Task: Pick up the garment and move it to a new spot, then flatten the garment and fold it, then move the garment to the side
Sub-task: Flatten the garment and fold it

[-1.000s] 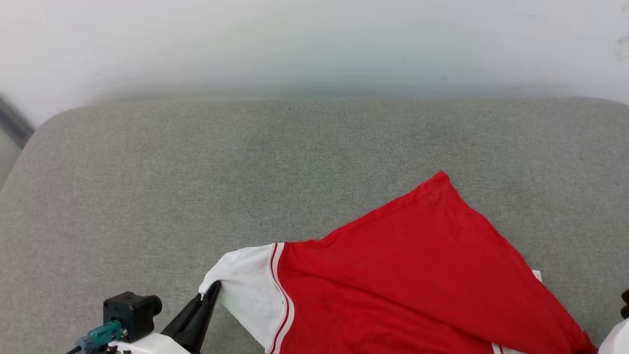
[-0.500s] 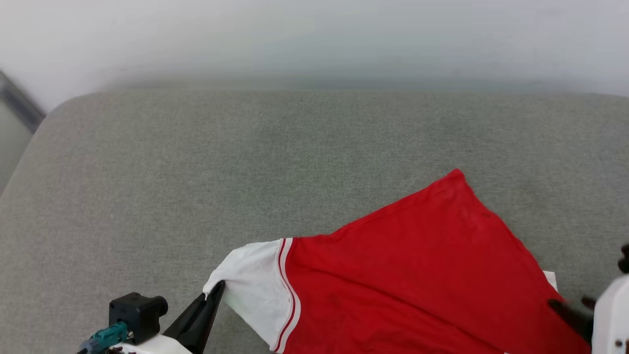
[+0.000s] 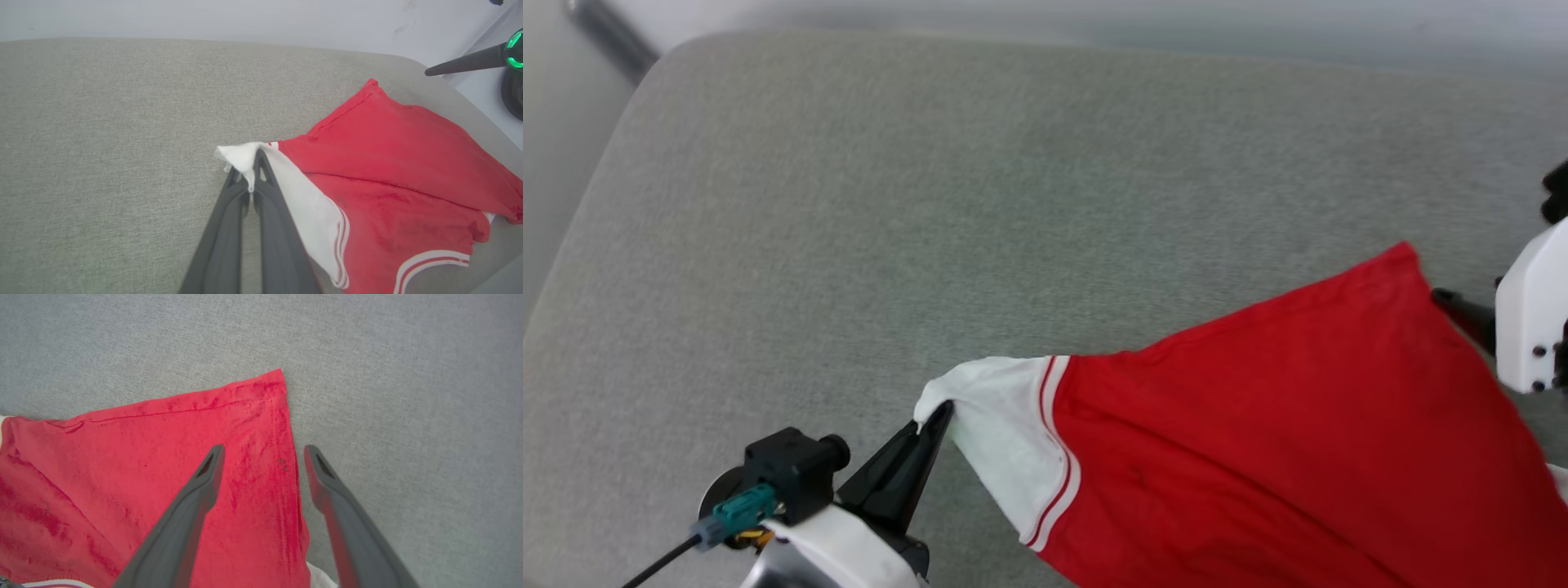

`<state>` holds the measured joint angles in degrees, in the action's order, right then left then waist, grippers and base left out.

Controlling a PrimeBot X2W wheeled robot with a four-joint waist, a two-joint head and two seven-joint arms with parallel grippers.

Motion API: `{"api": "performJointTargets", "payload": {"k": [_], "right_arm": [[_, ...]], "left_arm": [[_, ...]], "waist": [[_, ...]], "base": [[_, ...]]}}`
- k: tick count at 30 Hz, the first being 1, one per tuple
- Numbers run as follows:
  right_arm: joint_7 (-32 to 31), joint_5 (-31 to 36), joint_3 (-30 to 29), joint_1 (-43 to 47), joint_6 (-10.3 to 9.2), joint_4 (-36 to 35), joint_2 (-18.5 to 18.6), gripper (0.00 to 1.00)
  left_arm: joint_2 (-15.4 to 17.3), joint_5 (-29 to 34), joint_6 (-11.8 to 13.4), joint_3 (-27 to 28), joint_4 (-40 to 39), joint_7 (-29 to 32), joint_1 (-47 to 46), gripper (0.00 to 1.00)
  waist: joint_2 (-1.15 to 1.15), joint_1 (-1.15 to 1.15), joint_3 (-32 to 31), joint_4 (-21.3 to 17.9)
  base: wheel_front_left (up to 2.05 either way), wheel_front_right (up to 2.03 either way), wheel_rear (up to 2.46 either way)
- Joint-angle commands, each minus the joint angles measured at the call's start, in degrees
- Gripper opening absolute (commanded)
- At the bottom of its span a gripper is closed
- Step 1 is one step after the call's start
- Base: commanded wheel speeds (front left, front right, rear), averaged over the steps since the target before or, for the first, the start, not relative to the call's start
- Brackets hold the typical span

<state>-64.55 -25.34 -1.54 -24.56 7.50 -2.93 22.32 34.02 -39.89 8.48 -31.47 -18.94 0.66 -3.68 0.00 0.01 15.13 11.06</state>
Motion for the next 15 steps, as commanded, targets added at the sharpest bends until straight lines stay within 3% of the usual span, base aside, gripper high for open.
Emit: {"api": "performJointTargets", "payload": {"k": [1,8,15], "right_arm": [[-0.2,1.2,0.3,-2.9,-0.02,2.5,0.6,1.0],[-1.7,4.9,1.1,-8.6,-0.02,12.2,2.7,1.0],[-1.8,6.6,3.0,-6.6,-0.03,18.9,3.3,1.0]], "left_arm": [[-0.6,0.6,-0.4,-0.5,0.1,0.1,-1.7,0.0],[-3.0,1.4,-1.9,-2.4,1.4,-0.4,-4.6,0.0],[-4.6,1.3,-2.7,-3.5,3.3,-1.2,-5.6,0.0]], "waist": [[0.0,-0.01,4.2,4.3],[0.0,-0.01,7.8,9.0],[0.0,-0.01,9.1,11.1]], "base": [[0.0,0.0,0.0],[0.0,0.0,0.0],[0.0,0.0,0.0]]}}
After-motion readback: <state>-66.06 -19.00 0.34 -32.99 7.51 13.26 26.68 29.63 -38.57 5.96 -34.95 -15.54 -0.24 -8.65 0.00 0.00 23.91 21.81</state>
